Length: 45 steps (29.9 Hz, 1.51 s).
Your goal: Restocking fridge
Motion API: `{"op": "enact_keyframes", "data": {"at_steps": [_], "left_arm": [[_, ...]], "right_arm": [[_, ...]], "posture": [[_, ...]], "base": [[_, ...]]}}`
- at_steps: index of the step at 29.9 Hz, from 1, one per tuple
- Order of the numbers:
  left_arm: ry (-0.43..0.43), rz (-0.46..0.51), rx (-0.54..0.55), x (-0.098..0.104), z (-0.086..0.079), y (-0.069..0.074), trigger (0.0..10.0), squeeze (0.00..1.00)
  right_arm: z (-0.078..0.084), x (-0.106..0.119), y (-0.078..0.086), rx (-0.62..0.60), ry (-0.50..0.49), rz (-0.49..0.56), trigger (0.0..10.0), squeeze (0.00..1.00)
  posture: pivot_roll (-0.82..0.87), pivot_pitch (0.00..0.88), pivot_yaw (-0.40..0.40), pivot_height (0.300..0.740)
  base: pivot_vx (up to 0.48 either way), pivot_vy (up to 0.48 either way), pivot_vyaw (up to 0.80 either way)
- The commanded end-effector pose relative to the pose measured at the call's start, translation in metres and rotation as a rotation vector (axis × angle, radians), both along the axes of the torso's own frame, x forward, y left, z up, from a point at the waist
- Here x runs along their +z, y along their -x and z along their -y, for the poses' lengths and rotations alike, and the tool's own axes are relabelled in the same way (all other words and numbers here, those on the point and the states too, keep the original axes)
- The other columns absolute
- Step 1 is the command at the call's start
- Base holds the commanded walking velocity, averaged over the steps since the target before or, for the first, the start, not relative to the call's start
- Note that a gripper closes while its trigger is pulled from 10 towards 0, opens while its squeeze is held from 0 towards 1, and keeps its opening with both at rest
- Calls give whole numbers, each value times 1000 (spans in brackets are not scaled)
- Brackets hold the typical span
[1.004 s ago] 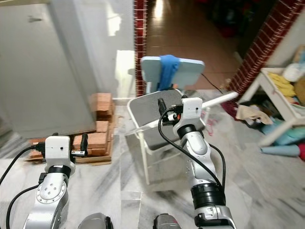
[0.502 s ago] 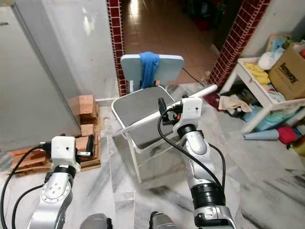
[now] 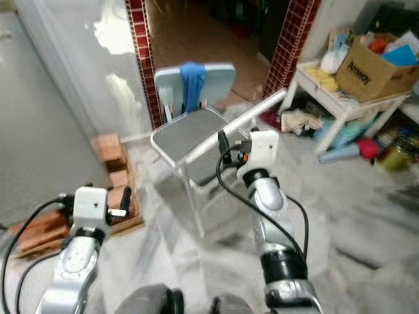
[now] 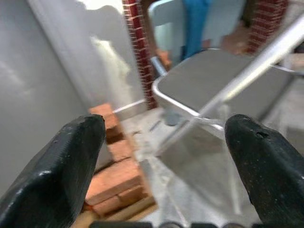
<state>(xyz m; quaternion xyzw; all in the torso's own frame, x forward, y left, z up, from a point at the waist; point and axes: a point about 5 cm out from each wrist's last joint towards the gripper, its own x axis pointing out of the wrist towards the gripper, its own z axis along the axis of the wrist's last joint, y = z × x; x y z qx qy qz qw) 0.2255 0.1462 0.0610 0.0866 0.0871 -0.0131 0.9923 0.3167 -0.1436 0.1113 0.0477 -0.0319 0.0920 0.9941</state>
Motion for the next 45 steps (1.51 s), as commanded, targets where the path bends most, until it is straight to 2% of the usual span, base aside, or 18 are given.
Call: {"op": "enact_keyframes", "data": {"at_steps": [1, 5, 20, 25, 27, 31, 45], "left_arm": [[1, -8, 2, 0, -5, 0, 10000, 0], [10, -5, -8, 0, -4, -1, 10000, 0], [33, 23, -27, 1, -4, -4, 10000, 0], [15, 28, -27, 1, -5, -5, 10000, 0], [33, 32, -61, 2, -3, -5, 10000, 0], [34, 36, -62, 2, -3, -6, 10000, 0], [42, 25, -88, -1, 0, -4, 10000, 0]], "right_arm": [[-3, 5, -2, 8, -2, 16, 10000, 0], [-2, 5, -3, 4, 0, 17, 10000, 0], [-1, 7, -3, 8, 5, 30, 10000, 0], [0, 8, -3, 5, 7, 34, 10000, 0], [0, 8, -3, 6, 7, 36, 10000, 0], [-1, 8, -3, 7, 8, 36, 10000, 0], [-1, 9, -3, 7, 6, 42, 10000, 0]], "posture": [[127, 20, 2, 740], [125, 19, 3, 740], [111, 11, 0, 740], [110, 9, -1, 740], [108, 8, -1, 740], [108, 8, -2, 740], [106, 9, -2, 740]], "base": [[-326, 356, -800], [-299, 379, -800], [0, 437, -800], [0, 0, -800], [131, 0, -800], [339, 0, -800], [368, -302, -730]]}}
